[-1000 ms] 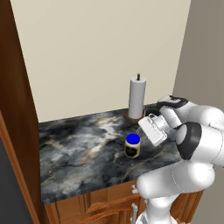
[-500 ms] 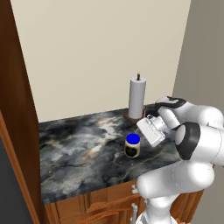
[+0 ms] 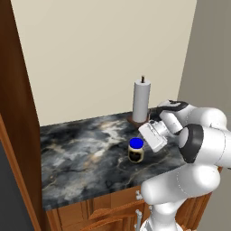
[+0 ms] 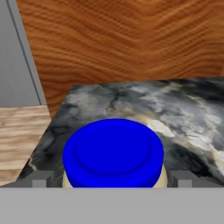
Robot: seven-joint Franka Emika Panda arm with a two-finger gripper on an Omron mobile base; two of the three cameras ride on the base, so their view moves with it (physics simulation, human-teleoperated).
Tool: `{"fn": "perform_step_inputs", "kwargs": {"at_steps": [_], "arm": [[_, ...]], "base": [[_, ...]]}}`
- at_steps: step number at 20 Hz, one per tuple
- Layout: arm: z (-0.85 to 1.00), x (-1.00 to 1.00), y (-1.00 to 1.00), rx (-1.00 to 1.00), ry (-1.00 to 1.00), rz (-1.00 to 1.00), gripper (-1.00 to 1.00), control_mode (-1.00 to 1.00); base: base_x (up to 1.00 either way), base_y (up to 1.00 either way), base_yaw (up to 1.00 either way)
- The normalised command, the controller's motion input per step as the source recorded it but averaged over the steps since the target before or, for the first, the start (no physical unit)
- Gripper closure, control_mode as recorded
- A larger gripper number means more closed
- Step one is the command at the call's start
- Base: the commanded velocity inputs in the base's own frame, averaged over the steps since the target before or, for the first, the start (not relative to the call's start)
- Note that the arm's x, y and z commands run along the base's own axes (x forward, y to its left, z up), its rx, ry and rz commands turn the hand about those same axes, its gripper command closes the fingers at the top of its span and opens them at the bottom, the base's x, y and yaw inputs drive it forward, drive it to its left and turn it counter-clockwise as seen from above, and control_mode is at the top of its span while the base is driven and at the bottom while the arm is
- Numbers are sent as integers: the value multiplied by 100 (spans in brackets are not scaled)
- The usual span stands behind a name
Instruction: Place the ketchup and mayonnaise from the counter to the top shelf of the fridge. If the existing items in the fridge are on the top shelf, move them to other shelves.
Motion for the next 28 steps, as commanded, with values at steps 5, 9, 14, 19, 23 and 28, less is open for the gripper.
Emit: {"fn": "perform_step_inputs", "kwargs": {"at_steps": [5, 9, 14, 19, 23, 28], "arm": [[-7, 0, 6, 0, 1, -1, -100, -100], [-18, 0, 4, 0, 0, -1, -100, -100], [-15, 0, 8, 1, 0, -2, -100, -100], [-26, 0, 1, 11, 0, -1, 100, -100], [-14, 0, 0, 7, 0, 0, 100, -100], [0, -2, 0, 0, -1, 0, 100, -100]], "base": [[0, 0, 0], [0, 0, 0], [0, 0, 0], [0, 0, 0], [0, 0, 0], [0, 0, 0]]}}
